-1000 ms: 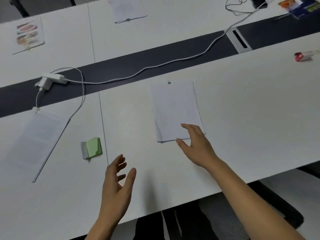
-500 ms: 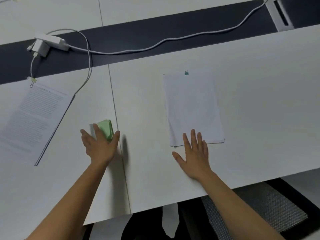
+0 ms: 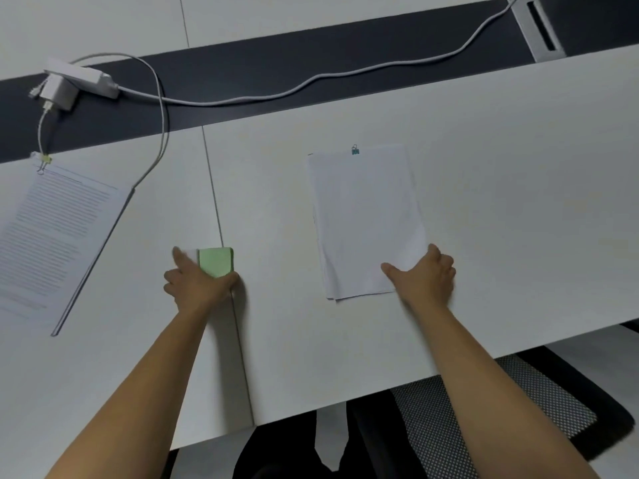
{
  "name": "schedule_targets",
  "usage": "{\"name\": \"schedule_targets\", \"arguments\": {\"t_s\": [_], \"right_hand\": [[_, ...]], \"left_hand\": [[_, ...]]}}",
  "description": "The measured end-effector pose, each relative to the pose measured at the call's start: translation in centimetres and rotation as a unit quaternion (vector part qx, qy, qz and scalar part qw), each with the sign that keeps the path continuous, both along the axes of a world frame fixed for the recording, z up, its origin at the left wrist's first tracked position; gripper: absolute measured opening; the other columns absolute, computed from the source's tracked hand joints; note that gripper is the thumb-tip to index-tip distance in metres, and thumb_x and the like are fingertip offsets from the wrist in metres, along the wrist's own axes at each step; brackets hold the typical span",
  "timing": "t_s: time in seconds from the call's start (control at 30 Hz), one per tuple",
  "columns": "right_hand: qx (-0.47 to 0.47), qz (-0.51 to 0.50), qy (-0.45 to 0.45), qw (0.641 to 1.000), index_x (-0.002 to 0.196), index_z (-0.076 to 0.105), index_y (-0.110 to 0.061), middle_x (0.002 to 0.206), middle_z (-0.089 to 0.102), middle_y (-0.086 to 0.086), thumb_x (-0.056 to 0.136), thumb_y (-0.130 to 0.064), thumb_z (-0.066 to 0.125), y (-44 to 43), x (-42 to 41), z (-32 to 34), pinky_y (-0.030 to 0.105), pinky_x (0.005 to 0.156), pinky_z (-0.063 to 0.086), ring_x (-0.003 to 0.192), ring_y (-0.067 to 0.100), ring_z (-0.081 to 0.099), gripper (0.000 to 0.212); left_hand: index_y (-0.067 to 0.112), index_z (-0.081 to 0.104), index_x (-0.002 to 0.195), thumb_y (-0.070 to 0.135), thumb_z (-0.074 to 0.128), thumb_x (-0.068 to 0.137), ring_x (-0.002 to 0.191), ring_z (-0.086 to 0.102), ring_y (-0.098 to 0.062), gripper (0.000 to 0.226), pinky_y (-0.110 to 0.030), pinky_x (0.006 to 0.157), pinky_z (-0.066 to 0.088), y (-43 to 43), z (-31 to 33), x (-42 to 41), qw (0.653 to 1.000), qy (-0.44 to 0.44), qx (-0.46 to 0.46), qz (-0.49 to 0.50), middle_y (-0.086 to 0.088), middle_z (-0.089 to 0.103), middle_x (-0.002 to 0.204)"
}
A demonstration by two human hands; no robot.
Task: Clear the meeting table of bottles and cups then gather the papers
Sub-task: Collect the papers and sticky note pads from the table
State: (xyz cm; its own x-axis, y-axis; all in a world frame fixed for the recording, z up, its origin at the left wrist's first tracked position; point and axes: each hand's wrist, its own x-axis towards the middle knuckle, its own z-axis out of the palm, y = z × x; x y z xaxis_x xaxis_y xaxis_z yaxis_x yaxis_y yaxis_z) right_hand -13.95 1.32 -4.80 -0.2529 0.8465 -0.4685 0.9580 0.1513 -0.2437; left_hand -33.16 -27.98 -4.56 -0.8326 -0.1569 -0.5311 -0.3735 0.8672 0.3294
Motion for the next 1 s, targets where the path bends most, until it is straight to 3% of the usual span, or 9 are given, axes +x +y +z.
{"name": "schedule_targets", "arguments": {"t_s": [0.13,0.23,0.33,0.43,0.57,0.63,0.73,0.9,1.0], "right_hand": [[-0.096,-0.073,0.022,0.992,0.134,0.042,-0.004,0.131,0.059,0.014,0.059,-0.052,0.091,0.0,0.9,0.3,0.037,0.08,0.048,0.117,0.034,0.06,0.101],[-0.11,-0.078,0.023,0.991,0.128,0.05,-0.003,0.128,0.059,0.014,0.059,-0.055,0.09,-1.0,1.2,0.4,0.037,0.079,0.049,0.114,0.034,0.059,0.095],[-0.092,-0.069,0.018,0.993,0.128,0.051,-0.005,0.127,0.053,0.014,0.061,-0.054,0.089,-2.4,1.2,0.7,0.035,0.078,0.044,0.116,0.034,0.056,0.092],[-0.095,-0.08,0.087,0.988,0.121,0.051,-0.006,0.122,0.059,0.012,0.066,-0.038,0.09,-3.7,1.4,1.0,0.033,0.078,0.045,0.104,0.03,0.058,0.075],[-0.256,-0.185,0.201,0.927,0.121,0.052,-0.013,0.117,0.064,-0.001,0.065,-0.036,0.093,-5.4,2.3,1.6,0.031,0.083,0.049,0.102,0.02,0.061,0.073],[-0.326,-0.242,0.245,0.88,0.125,0.057,-0.015,0.118,0.068,-0.001,0.08,-0.039,0.082,-6.3,2.9,2.2,0.032,0.085,0.052,0.106,0.019,0.065,0.057],[-0.383,-0.289,0.289,0.829,0.125,0.062,-0.014,0.115,0.071,0.005,0.098,-0.026,0.064,-6.9,3.6,3.6,0.033,0.073,0.058,0.105,0.024,0.068,0.03],[-0.248,-0.165,0.321,0.899,0.132,0.06,-0.022,0.12,0.068,-0.006,0.102,-0.025,0.057,-7.7,5.8,7.5,0.038,0.103,0.05,0.11,0.016,0.064,0.031],[-0.212,-0.119,0.38,0.892,0.128,0.058,-0.032,0.115,0.066,-0.018,0.102,-0.028,0.057,-8.6,7.7,11.5,0.022,0.09,0.047,0.104,0.0,0.061,0.027]], "left_hand": [[0.016,0.01,0.154,0.028,0.084,0.069,0.125,0.042,-0.047,0.113,-0.047,0.101,0.041,0.7,0.5,1.0,0.999,-0.025,0.01,0.034,-0.022,0.024,0.144],[0.017,0.01,0.155,0.028,0.087,0.068,0.119,0.049,-0.044,0.117,-0.042,0.096,0.045,1.2,0.9,2.4,0.998,-0.036,0.043,0.035,-0.02,0.021,0.143],[0.018,0.008,0.156,0.041,0.093,0.061,0.128,0.043,-0.038,0.129,-0.044,0.105,0.041,1.3,1.3,3.8,0.99,-0.041,0.116,0.068,-0.017,0.017,0.147],[0.018,0.012,0.156,0.056,0.078,0.074,0.136,0.037,-0.034,0.112,-0.043,0.108,0.037,1.0,1.9,5.5,0.977,-0.019,0.184,0.11,-0.014,0.018,0.154],[0.019,0.027,0.153,0.04,0.038,0.102,0.135,0.04,-0.025,0.055,-0.036,0.105,0.035,-0.3,2.6,7.8,0.95,-0.009,0.251,0.184,-0.005,0.036,0.153],[0.018,0.036,0.148,0.025,0.034,0.102,0.12,0.047,-0.021,0.046,-0.033,0.095,0.037,-1.1,3.4,8.8,0.944,0.003,0.268,0.191,-0.001,0.047,0.14],[0.016,0.046,0.14,0.015,0.037,0.099,0.113,0.053,-0.022,0.042,-0.034,0.09,0.042,-2.1,4.9,9.8,0.937,0.024,0.294,0.186,-0.001,0.055,0.129],[0.016,0.051,0.136,0.011,0.045,0.097,0.112,0.055,-0.02,0.04,-0.031,0.087,0.043,-3.5,8.6,10.7,0.923,0.075,0.338,0.168,0.001,0.057,0.126],[0.018,0.052,0.134,0.013,0.048,0.099,0.11,0.054,-0.018,0.036,-0.03,0.086,0.042,-4.5,11.7,11.8,0.908,0.127,0.364,0.161,0.004,0.057,0.122]]}}
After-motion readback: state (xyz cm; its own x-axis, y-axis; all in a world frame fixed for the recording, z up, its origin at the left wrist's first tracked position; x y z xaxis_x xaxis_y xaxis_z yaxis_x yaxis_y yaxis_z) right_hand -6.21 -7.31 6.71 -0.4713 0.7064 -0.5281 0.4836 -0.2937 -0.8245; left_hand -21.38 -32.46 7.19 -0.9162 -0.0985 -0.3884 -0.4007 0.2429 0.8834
